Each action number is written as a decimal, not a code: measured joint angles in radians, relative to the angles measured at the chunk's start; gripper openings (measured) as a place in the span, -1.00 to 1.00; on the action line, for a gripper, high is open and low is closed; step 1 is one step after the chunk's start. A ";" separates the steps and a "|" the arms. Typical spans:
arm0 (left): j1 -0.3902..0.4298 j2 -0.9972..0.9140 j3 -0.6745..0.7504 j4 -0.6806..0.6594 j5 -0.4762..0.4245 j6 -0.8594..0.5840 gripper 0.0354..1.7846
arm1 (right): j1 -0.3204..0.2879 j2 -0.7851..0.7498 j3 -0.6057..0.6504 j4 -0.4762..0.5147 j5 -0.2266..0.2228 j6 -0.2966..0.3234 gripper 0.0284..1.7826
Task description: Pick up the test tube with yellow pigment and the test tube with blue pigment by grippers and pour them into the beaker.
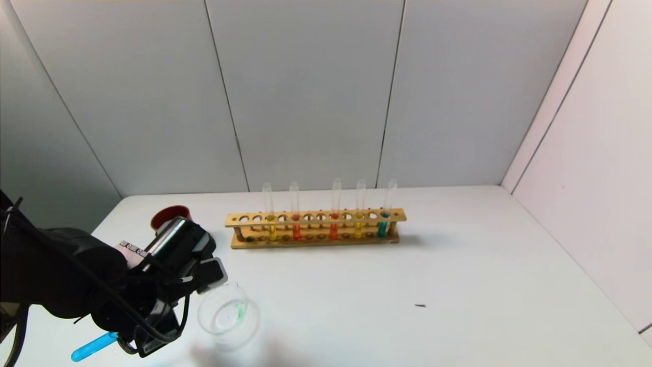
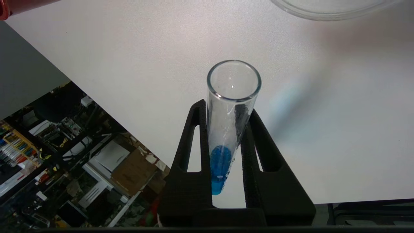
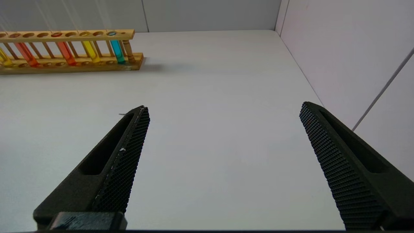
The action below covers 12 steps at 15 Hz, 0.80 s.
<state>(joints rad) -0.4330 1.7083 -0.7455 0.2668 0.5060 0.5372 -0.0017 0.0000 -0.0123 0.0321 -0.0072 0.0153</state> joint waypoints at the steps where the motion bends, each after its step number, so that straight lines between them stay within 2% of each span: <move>1: -0.002 0.008 -0.010 0.014 0.000 0.003 -0.68 | 0.000 0.000 0.000 0.000 0.000 0.000 0.91; 5: -0.020 0.049 -0.073 0.070 0.003 -0.001 -0.68 | 0.000 0.000 0.000 0.000 0.000 0.000 0.91; 8: -0.040 0.084 -0.094 0.073 0.046 0.000 -0.68 | 0.000 0.000 0.000 0.000 0.000 0.000 0.91; 12: -0.057 0.127 -0.124 0.118 0.057 -0.002 -0.68 | 0.000 0.000 0.000 0.000 0.000 0.000 0.91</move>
<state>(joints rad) -0.4896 1.8353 -0.8698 0.3849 0.5628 0.5349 -0.0017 0.0000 -0.0123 0.0321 -0.0077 0.0153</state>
